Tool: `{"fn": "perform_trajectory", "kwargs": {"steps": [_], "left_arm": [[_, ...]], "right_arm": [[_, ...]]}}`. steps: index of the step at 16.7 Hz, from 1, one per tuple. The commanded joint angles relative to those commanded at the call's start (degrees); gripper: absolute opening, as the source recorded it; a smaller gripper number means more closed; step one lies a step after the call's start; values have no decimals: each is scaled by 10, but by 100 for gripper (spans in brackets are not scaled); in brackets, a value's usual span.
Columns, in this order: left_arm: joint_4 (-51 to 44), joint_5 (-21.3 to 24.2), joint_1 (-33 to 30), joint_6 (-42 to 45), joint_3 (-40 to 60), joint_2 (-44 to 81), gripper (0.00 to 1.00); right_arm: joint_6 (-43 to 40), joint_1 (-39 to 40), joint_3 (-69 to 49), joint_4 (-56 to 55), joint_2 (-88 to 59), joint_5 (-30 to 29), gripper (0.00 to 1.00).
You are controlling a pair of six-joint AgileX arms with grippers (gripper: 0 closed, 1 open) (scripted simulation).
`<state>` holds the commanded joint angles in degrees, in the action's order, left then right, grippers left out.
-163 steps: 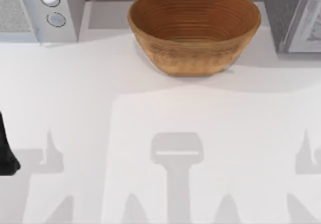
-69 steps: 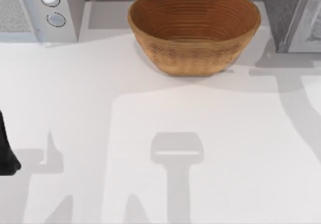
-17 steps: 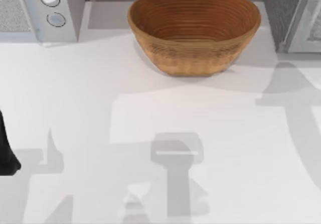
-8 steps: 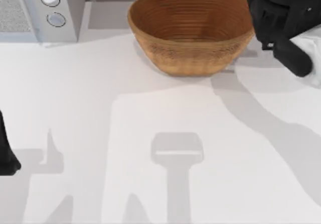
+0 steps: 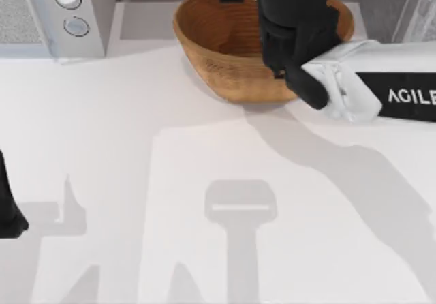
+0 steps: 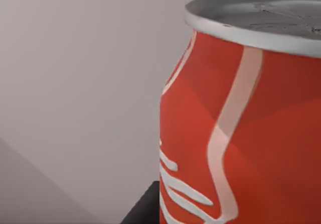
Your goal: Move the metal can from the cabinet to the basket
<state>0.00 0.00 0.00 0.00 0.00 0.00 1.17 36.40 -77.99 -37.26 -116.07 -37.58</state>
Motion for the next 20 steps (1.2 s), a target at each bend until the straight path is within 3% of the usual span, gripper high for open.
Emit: {"fn": "perform_trajectory", "kwargs": {"steps": [14,20], "left_arm": [[0,0,0,0,0,0,100],[0,0,0,0,0,0,100]], "right_arm": [[-1,-17,-46,-1,-46,17,0],[-1,-17,-46,-1,-46,17,45]]}}
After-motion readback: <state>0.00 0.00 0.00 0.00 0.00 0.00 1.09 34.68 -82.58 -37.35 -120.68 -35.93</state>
